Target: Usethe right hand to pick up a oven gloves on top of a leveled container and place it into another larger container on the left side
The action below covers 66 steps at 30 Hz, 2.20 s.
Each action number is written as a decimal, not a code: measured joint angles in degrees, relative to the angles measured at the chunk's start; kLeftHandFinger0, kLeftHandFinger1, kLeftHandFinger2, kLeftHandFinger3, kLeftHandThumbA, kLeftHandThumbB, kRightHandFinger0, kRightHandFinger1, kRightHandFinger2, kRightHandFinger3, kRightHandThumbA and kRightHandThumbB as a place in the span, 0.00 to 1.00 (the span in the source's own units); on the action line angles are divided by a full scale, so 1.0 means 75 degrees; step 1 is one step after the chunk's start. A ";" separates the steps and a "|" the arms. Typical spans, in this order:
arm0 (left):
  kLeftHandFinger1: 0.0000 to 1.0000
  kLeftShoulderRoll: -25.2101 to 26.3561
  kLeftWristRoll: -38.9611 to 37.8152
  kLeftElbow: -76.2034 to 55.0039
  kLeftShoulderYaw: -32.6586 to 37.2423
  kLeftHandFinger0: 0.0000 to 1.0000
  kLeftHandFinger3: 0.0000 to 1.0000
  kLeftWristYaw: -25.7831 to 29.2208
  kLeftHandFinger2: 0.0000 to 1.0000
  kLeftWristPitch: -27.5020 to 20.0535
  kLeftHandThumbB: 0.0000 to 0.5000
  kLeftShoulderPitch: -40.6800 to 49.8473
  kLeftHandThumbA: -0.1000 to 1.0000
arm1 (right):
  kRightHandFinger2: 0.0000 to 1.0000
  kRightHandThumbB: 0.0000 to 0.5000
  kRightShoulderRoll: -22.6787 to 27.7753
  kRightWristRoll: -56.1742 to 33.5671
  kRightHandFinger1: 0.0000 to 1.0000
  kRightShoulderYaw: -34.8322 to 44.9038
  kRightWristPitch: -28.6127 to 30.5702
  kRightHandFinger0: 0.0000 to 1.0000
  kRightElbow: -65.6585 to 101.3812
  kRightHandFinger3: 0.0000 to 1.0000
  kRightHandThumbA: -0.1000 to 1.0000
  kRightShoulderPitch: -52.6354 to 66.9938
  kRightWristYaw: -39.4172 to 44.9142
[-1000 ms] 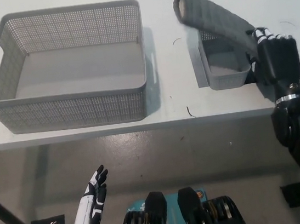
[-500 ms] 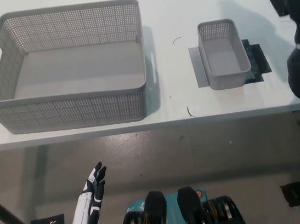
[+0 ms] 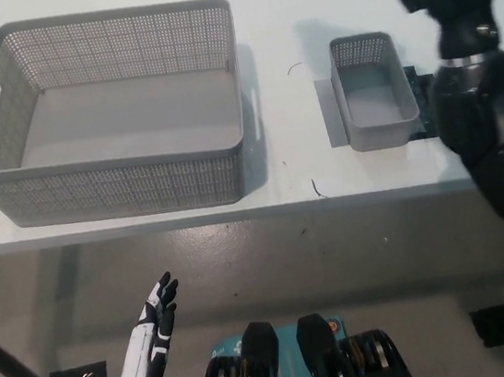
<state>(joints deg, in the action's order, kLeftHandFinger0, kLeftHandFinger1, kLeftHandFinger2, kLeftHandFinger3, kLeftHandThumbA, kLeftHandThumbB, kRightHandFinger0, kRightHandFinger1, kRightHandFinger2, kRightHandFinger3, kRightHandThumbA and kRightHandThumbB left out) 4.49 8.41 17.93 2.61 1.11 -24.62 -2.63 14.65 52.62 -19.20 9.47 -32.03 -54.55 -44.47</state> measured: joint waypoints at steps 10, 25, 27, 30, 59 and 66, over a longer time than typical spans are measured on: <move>1.00 0.0004 0.0009 -0.0003 0.0002 1.00 1.00 0.0001 1.00 0.0000 0.32 0.0002 1.00 | 0.63 0.43 -0.1094 0.0144 0.17 -0.0853 0.0049 0.00 -0.1284 0.59 0.00 -0.0813 0.0105; 1.00 0.0031 0.0140 -0.0031 0.0006 1.00 1.00 0.0002 1.00 -0.0001 0.31 -0.0004 1.00 | 0.64 0.36 -0.2876 -0.0017 0.14 -0.1453 0.0605 0.00 -0.5059 0.51 0.00 -0.2399 0.0023; 1.00 0.0041 0.0155 -0.0031 0.0006 1.00 1.00 0.0002 1.00 -0.0001 0.31 -0.0007 1.00 | 0.78 0.40 -0.3012 -0.0092 0.23 -0.1445 0.0665 0.00 -0.5476 0.66 0.00 -0.2529 0.0034; 1.00 0.0039 0.0161 -0.0031 0.0006 1.00 1.00 0.0002 1.00 -0.0001 0.30 -0.0015 1.00 | 0.91 0.56 -0.3122 -0.0263 0.47 -0.1373 0.0640 0.11 -0.5823 0.82 0.00 -0.2683 0.0277; 1.00 0.0037 0.0170 0.0018 0.0016 1.00 1.00 -0.0003 1.00 0.0005 0.34 -0.0022 1.00 | 1.00 0.82 -0.2698 -0.2932 1.00 0.0835 -0.0036 1.00 -0.2721 1.00 1.00 -0.2255 0.4423; 1.00 0.0036 0.0170 0.0023 0.0018 1.00 1.00 -0.0003 1.00 0.0007 0.33 -0.0021 1.00 | 1.00 0.79 -0.2242 -0.3666 1.00 0.1415 -0.0175 1.00 -0.1065 1.00 1.00 -0.1700 0.4659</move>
<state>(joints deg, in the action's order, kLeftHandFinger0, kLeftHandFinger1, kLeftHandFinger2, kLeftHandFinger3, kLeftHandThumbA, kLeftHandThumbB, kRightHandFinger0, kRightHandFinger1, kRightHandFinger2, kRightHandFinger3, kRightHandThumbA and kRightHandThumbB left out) 4.77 9.69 18.11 2.74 1.09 -24.57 -2.79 -2.17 25.13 -8.59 8.16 -40.02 -67.30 -9.52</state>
